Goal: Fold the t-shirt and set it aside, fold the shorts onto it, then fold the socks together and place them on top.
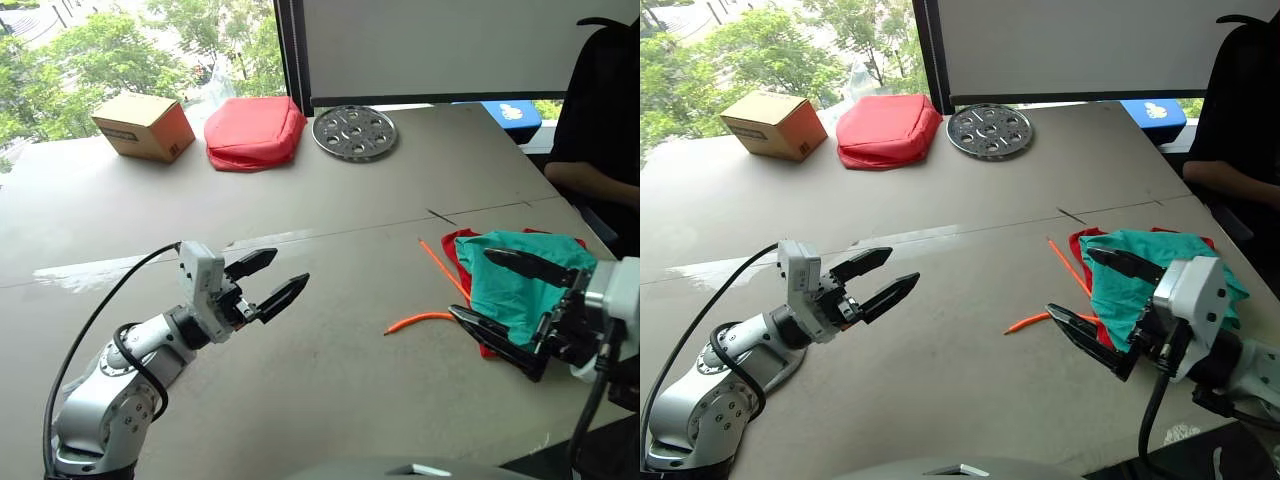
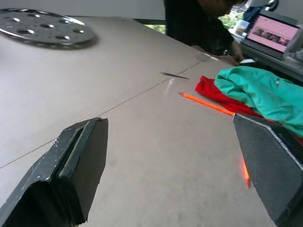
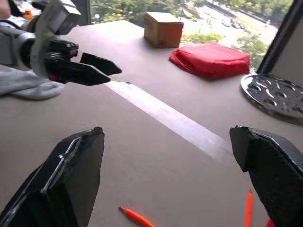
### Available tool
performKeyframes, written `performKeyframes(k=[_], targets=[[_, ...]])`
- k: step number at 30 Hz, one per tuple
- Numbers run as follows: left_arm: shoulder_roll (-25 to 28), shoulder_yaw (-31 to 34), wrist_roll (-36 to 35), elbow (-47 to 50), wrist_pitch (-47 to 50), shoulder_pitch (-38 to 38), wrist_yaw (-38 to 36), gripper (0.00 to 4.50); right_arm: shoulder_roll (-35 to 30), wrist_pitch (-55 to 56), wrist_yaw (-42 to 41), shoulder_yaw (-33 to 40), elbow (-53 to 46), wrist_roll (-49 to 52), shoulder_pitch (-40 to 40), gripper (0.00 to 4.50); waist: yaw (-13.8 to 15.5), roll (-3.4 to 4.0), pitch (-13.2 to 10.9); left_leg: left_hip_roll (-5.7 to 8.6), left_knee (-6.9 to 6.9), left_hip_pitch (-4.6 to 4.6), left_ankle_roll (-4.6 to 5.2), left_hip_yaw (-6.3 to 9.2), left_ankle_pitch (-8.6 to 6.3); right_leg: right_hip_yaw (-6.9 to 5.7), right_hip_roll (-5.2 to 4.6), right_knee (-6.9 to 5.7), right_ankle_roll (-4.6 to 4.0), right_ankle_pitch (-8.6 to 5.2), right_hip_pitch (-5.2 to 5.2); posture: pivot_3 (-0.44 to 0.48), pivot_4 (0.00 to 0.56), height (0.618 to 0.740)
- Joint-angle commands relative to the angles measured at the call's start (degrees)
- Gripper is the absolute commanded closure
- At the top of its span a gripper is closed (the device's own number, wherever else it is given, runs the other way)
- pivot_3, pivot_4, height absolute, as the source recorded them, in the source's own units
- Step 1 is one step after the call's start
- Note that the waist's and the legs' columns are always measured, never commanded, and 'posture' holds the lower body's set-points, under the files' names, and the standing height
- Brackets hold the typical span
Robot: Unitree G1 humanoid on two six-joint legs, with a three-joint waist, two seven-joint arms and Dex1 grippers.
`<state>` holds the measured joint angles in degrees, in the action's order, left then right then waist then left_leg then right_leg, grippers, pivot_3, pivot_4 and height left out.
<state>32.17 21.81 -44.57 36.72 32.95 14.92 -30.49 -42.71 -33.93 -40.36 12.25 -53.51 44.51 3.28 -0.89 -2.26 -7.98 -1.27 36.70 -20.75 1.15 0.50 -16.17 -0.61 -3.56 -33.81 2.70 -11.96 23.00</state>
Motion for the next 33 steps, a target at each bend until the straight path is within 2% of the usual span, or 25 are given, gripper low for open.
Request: performKeyframes(k=[1, 6, 8, 12, 16, 20, 24, 29, 33], targets=[[0.91, 12.92, -3.21, 8.09, 2.73, 8.43, 4.85, 0.00, 0.74, 1.37, -7.41, -13.49, 8.48, -4.28, -9.10, 0.03, 0.49, -0.21, 0.00, 0.05, -0.02, -0.06, 0.00, 0.10, 0.00, -0.02, -0.01, -0.02, -0.22, 0.11, 0.10, 0.000, 0.150, 0.740], [-1.05, 26.32, -7.00, 7.80, 3.84, 20.30, 5.74, 0.00, 1.81, 5.27, -15.73, -20.13, 18.16, -7.08, -15.37, 0.03, 2.34, -0.14, -0.05, 0.24, 0.08, -0.17, 0.08, 0.20, -0.05, -0.14, -0.25, 0.00, -0.28, 0.11, 0.07, 0.000, 0.150, 0.740], [-2.35, 29.56, -4.72, 8.18, 1.83, 25.98, 3.24, 0.00, 1.87, 8.28, -20.20, -21.17, 21.76, -8.06, -17.19, 0.03, 2.14, -0.14, -0.05, 0.25, 0.22, -0.15, 0.07, 0.15, -0.06, -0.17, -0.40, -0.02, -0.12, 0.04, 0.04, 0.000, 0.150, 0.740], [-5.93, 30.63, -0.91, 8.91, -2.28, 34.55, -0.68, 0.00, 4.22, 12.36, -25.37, -22.18, 25.90, -8.43, -20.40, 0.03, 1.67, -0.06, -0.11, 0.23, 0.41, -0.14, -0.14, -0.02, -0.20, -0.18, -0.58, 0.00, 0.02, -0.04, 0.02, 0.000, 0.150, 0.740], [-8.40, 32.04, 0.41, 9.95, -5.24, 38.88, -2.51, 0.00, 7.85, 13.10, -26.76, -21.60, 26.77, -5.77, -22.21, 0.03, 1.82, -0.07, -0.11, 0.23, 0.41, -0.17, -0.17, 0.04, -0.25, -0.23, -0.51, -0.03, 0.02, -0.04, 0.04, 0.000, 0.150, 0.740], [-12.04, 29.44, 4.22, 11.44, -9.02, 41.78, -3.13, 0.00, 9.74, 14.84, -28.31, -22.74, 27.82, -7.39, -23.10, 0.03, 1.70, -0.07, -0.11, 0.19, 0.39, -0.17, 0.13, 0.02, -0.28, -0.27, -0.48, -0.03, 0.00, -0.03, 0.05, 0.000, 0.150, 0.740], [-14.74, 25.65, 11.56, 12.65, -10.61, 41.60, 1.05, 0.00, 11.46, 14.83, -29.96, -24.51, 29.40, -7.83, -25.74, 0.03, 1.61, -0.06, -0.10, 0.19, 0.40, -0.19, 0.14, -0.06, -0.29, -0.21, -0.49, -0.03, -0.06, 0.01, 0.08, 0.000, 0.150, 0.740], [-18.34, 15.89, 23.00, 14.73, -12.11, 41.50, 6.54, 0.00, 11.53, 16.13, -34.28, -24.91, 32.95, -8.19, -27.87, 0.03, 1.73, -0.06, -0.09, 0.21, 0.48, -0.20, 0.14, -0.10, -0.29, -0.20, -0.50, -0.03, 0.01, -0.03, 0.08, 0.000, 0.150, 0.740], [-19.85, 11.24, 27.31, 13.88, -11.65, 41.75, 8.80, 0.00, 12.57, 15.29, -34.72, -25.03, 34.28, -7.91, -29.38, 0.03, 1.60, -0.08, -0.08, 0.20, 0.47, -0.20, 0.18, -0.10, -0.31, -0.20, -0.49, -0.05, -0.03, 0.00, 0.09, 0.000, 0.150, 0.740]])
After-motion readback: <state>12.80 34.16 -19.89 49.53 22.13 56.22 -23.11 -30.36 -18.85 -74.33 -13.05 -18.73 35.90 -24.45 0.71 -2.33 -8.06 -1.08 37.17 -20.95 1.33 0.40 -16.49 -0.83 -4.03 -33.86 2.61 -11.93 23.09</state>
